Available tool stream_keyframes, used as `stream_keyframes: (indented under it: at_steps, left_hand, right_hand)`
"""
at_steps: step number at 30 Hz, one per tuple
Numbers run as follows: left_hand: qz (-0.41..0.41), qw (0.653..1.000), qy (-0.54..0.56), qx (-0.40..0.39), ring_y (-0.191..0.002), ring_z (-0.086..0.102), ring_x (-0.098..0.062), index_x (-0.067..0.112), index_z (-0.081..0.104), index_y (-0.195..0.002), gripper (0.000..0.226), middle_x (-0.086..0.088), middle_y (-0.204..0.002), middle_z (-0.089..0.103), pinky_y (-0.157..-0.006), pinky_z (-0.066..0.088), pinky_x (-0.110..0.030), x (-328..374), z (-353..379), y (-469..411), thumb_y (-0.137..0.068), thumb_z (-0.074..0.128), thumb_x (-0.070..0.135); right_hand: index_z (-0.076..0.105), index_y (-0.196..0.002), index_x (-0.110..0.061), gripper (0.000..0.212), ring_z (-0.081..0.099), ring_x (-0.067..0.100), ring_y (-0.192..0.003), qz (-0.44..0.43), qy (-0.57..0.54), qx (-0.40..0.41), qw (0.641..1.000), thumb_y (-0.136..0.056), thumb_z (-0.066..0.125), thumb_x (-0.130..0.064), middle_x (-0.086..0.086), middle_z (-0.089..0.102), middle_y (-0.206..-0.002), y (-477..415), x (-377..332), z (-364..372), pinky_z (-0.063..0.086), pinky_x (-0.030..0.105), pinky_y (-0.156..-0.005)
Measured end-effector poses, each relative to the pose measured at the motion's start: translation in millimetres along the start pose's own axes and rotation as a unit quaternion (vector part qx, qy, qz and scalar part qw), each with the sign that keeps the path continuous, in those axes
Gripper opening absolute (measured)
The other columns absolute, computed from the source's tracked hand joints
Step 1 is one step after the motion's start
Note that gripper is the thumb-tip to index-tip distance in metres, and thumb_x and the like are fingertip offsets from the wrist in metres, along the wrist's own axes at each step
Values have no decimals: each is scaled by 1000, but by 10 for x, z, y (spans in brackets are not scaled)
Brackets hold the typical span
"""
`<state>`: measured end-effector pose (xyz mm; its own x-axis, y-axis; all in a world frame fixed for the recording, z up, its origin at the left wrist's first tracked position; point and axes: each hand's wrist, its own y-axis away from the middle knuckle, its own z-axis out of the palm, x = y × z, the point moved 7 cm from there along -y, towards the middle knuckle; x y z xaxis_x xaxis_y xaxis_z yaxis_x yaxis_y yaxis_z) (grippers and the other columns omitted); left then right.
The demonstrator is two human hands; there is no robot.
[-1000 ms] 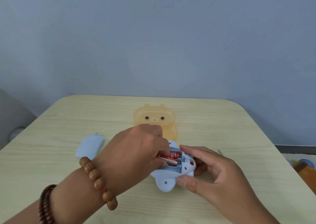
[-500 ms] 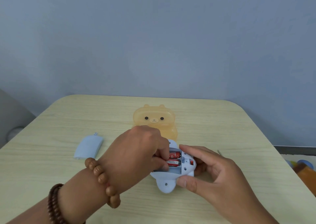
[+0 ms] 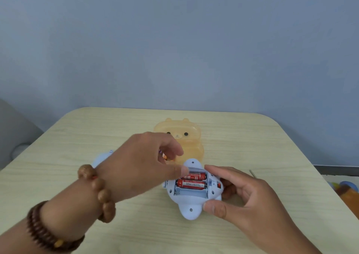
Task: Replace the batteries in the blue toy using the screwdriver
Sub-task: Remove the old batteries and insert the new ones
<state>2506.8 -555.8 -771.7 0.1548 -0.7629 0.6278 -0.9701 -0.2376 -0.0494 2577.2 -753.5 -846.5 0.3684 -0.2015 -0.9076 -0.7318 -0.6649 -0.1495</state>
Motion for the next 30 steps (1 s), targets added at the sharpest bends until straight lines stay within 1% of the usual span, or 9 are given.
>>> stream_keyframes:
  at_steps: [4,7,11,15,20,22,24,27,30]
  left_hand:
    - [-38,999,-16,-26,-70,62,8,37,66,-90,30,17,-88,70,-60,45,-9,-93,195,-10,-68,83,48]
    - [-53,998,-17,-29,-67,62,8,33,67,-86,31,14,-85,71,-56,44,-7,-106,199,-39,-64,85,46]
    - [-60,996,-33,-54,-73,66,0,31,66,-87,32,11,-84,70,-63,50,-15,-96,229,-55,-65,86,43]
    - [-53,995,-63,-59,-78,66,-3,30,63,-87,32,12,-87,70,-72,55,-22,-82,248,-99,-68,85,43]
    - [-49,997,-20,-56,-69,64,5,33,67,-90,37,15,-88,73,-62,46,-14,-151,124,-50,-65,84,54]
    - [-46,998,-39,-29,-71,62,8,36,65,-94,37,19,-91,71,-64,44,-15,-242,-68,-23,-67,81,56]
    - [-33,993,-112,-27,-82,59,7,42,60,-104,39,21,-98,65,-68,44,-14,-344,-217,13,-71,79,51]
    - [-17,978,-192,-77,-92,55,5,49,46,-121,59,26,-108,53,-77,44,-14,-472,-189,74,-72,78,53]
    - [-17,975,-200,-99,-95,51,6,47,39,-127,68,26,-112,49,-76,39,-12,-523,-31,88,-71,77,55]
  right_hand:
    - [66,-123,-56,69,67,21,-95,-7,3,-9,1000,-58,87,-52,-14,73,-122,-1,-16,11,57,44,-94]
    - [65,-124,-56,70,67,20,-95,-10,4,-14,1000,-58,87,-52,-15,73,-123,3,-27,12,57,40,-92]
    - [65,-124,-56,68,67,13,-96,-13,-4,-21,1000,-59,86,-50,-17,72,-124,1,-63,36,55,30,-88]
    - [65,-125,-52,67,68,13,-99,-15,-13,-14,1000,-61,85,-48,-15,72,-123,5,-62,52,55,31,-87]
    - [63,-125,-55,70,68,13,-97,-16,-2,-19,1000,-59,86,-55,-18,72,-123,25,-84,66,56,28,-85]
    - [63,-124,-56,68,68,12,-96,-16,-2,-16,1000,-59,85,-54,-19,72,-121,13,-72,62,55,28,-85]
    - [63,-123,-56,67,67,10,-95,-15,-5,-16,1000,-60,84,-53,-19,73,-119,13,-64,55,55,29,-85]
    - [63,-124,-56,67,68,11,-97,-8,-5,-19,1000,-60,84,-53,-19,73,-121,18,-76,55,56,36,-89]
    - [63,-123,-56,67,68,10,-96,-7,-3,-18,1000,-59,84,-54,-19,73,-120,14,-79,53,56,36,-89]
